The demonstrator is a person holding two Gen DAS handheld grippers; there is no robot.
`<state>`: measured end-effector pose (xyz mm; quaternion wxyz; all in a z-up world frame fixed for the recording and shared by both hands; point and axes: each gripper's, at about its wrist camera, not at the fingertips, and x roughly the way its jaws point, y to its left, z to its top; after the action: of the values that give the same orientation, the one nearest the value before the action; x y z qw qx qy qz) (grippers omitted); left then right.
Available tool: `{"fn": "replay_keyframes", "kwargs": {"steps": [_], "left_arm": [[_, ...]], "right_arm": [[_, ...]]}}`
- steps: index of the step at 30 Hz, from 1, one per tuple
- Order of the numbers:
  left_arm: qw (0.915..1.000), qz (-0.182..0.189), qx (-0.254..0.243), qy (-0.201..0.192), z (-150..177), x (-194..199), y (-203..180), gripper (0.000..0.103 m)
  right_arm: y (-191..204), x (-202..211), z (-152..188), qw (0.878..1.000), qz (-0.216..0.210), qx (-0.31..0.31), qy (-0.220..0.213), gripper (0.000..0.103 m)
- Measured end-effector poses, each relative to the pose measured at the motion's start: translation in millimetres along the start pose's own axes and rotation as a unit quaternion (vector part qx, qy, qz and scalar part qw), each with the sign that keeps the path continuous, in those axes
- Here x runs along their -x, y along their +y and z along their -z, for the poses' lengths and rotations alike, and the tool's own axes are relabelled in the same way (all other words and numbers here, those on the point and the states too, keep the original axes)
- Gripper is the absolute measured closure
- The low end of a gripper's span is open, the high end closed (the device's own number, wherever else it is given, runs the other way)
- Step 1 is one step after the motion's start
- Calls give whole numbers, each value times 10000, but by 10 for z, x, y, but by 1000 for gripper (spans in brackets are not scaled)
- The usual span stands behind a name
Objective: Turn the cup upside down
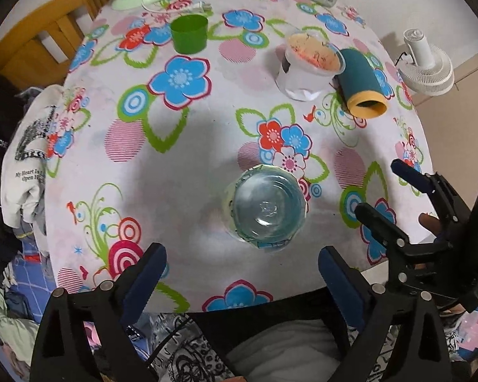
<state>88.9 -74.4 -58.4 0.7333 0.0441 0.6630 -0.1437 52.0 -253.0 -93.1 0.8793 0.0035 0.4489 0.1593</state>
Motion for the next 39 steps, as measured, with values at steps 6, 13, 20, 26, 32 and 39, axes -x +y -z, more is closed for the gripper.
{"fn": "replay_keyframes", "kwargs": {"steps": [6, 13, 20, 26, 32, 39], "left_arm": [[9997, -46, 57, -231, 43, 95, 30, 5], [9972, -146, 92, -723, 121, 263, 55, 5], [9924, -1, 275, -1199, 188, 409, 151, 3], [9785, -198, 400, -2012, 297, 618, 214, 3], [9580, -373, 443, -2810, 411, 790, 216, 2], [9347, -589, 379, -3486, 560, 846, 140, 0]], "right_arm": [[75, 126, -110, 9994, 110, -37, -318, 4], [193, 270, -210, 9974, 255, 59, -670, 1], [332, 402, -284, 9951, 278, 159, -933, 0], [402, 558, -336, 9919, 295, 142, -1225, 0], [501, 719, -354, 9866, 372, 181, -1575, 0], [621, 834, -343, 9832, 361, 253, -1769, 0]]}}
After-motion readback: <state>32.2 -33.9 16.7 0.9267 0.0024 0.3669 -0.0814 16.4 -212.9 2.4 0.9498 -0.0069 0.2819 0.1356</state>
